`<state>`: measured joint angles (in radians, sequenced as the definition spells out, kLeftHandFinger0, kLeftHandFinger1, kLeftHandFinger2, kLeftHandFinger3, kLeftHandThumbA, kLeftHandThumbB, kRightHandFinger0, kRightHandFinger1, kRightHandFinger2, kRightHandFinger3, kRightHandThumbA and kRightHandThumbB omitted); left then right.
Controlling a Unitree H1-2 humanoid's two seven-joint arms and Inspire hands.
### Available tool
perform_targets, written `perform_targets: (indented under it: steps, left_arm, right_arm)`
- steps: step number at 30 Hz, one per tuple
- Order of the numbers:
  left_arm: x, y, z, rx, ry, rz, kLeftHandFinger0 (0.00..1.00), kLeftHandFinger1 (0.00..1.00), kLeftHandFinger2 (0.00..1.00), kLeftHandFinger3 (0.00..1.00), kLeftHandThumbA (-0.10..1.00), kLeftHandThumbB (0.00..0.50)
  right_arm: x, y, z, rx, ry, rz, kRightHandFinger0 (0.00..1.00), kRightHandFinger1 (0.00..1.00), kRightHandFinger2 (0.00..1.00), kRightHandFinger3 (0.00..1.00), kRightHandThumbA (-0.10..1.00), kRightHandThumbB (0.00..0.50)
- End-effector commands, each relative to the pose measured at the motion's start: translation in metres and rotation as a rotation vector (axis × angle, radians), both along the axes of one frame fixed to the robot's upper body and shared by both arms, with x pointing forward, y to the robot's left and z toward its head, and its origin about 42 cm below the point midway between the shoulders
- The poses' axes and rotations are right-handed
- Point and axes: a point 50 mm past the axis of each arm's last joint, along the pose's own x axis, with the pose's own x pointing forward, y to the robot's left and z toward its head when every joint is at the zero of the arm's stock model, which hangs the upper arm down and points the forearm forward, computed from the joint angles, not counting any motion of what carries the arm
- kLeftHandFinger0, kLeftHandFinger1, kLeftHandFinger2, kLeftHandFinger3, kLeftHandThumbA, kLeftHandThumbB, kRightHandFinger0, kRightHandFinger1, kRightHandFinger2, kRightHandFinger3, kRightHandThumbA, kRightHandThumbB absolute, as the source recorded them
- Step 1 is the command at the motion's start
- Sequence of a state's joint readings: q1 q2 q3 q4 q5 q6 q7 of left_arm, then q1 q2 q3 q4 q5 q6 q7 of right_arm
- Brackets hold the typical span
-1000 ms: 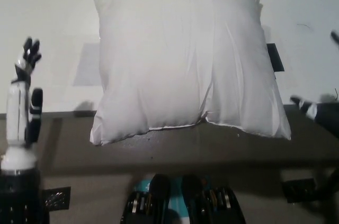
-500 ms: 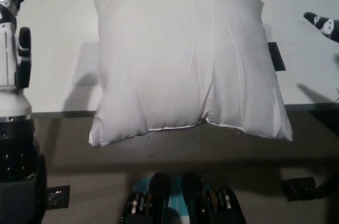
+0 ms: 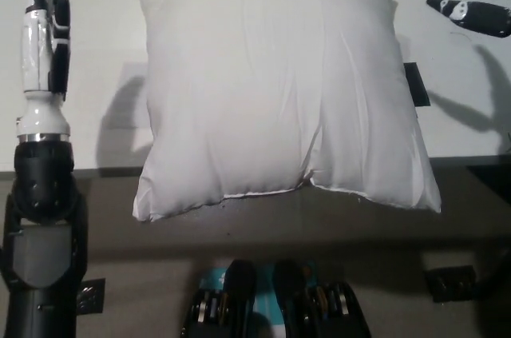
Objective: The robot uses both hands to lift the pillow and then drops it on the table
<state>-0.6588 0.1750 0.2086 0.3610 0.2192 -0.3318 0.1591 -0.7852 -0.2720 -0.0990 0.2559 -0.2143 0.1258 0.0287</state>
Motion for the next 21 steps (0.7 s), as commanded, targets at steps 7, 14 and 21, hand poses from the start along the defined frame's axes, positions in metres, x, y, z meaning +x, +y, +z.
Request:
perform_targets:
  steps: [7,14,21]
  left_arm:
    - [0.033,0.001,-0.008,-0.058,0.062,0.048,1.0,1.0,1.0,1.0,1.0,0.208]
    - [0.048,-0.007,-0.037,-0.083,0.155,0.035,1.0,1.0,1.0,1.0,1.0,0.146]
    - [0.056,-0.027,-0.061,-0.125,0.253,0.02,1.0,1.0,1.0,1.0,1.0,0.105]
  right_arm:
    - [0.029,0.006,-0.004,0.124,0.05,0.02,1.0,1.0,1.0,1.0,1.0,0.368]
    - [0.044,0.02,-0.037,0.205,0.145,0.031,1.0,1.0,1.0,1.0,1.0,0.35]
    - [0.051,0.035,-0.074,0.213,0.252,0.014,1.0,1.0,1.0,1.0,1.0,0.344]
